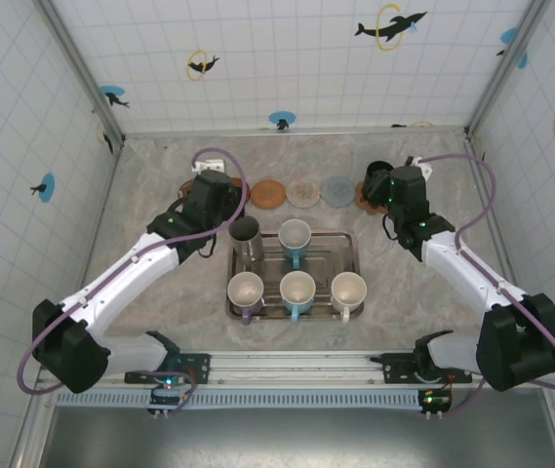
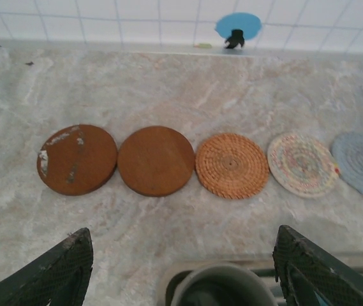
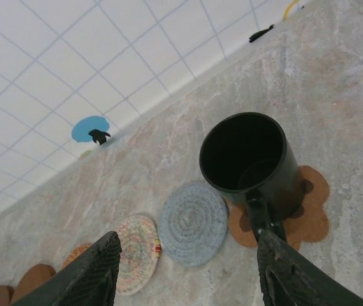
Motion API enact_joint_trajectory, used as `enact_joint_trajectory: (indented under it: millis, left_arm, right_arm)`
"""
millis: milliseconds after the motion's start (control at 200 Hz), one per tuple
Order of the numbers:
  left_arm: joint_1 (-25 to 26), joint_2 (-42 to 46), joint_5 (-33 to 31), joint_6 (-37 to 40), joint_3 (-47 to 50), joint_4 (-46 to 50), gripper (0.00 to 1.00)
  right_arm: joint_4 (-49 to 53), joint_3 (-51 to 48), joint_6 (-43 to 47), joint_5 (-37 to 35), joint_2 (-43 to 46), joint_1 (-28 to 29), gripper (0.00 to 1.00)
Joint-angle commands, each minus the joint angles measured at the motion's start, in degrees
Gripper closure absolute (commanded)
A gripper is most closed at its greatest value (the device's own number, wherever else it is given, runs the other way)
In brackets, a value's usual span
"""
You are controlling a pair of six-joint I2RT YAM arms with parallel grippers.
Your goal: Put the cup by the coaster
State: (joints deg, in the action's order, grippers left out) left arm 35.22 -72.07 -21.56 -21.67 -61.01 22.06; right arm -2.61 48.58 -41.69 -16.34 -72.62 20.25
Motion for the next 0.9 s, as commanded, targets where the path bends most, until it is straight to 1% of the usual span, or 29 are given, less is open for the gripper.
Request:
enact_joint_trajectory:
  millis: [0,150,255,481,656,761,896]
  left_arm:
    - [0.13,-0.26,5.79,-1.77,-1.97,7.55,0.26]
    - [0.15,0.22,10.62,-1.88,-0.85,10.60,0.27]
    - [0.28,1.49,15.14,-1.94,1.14,10.88,0.29]
    - [0.67,4.53,20.41,-2.48,4.78,10.87,0.30]
    - [2.77,3.67,20.86,-3.06,6.25,12.91,0.32]
    - [3.84,2.45,19.35,-3.79,6.77,14.09,0.33]
    - [3.98,1.54,18.23,-5.02,7.86,13.90,0.33]
  right_arm:
    - [-5.60,-0.98,-1.37,-0.02,1.88,0.49,0.42]
    - [-6.04,-1.03,-1.19,0.85,0.10,0.28,0.42]
    - [-6.78,-1.14,-1.37,1.86,-0.83,0.06,0.42]
    - [-7.58,-1.39,-1.54,3.19,-1.30,-0.20,0.42]
    - [-7.98,-2.04,-1.71,3.07,-0.92,-0.29,0.42]
    - [-8.02,-2.19,-1.86,3.28,-1.21,-0.30,0.42]
    - [-8.20,-2.26,-1.96,3.51,-1.38,-0.30,0.42]
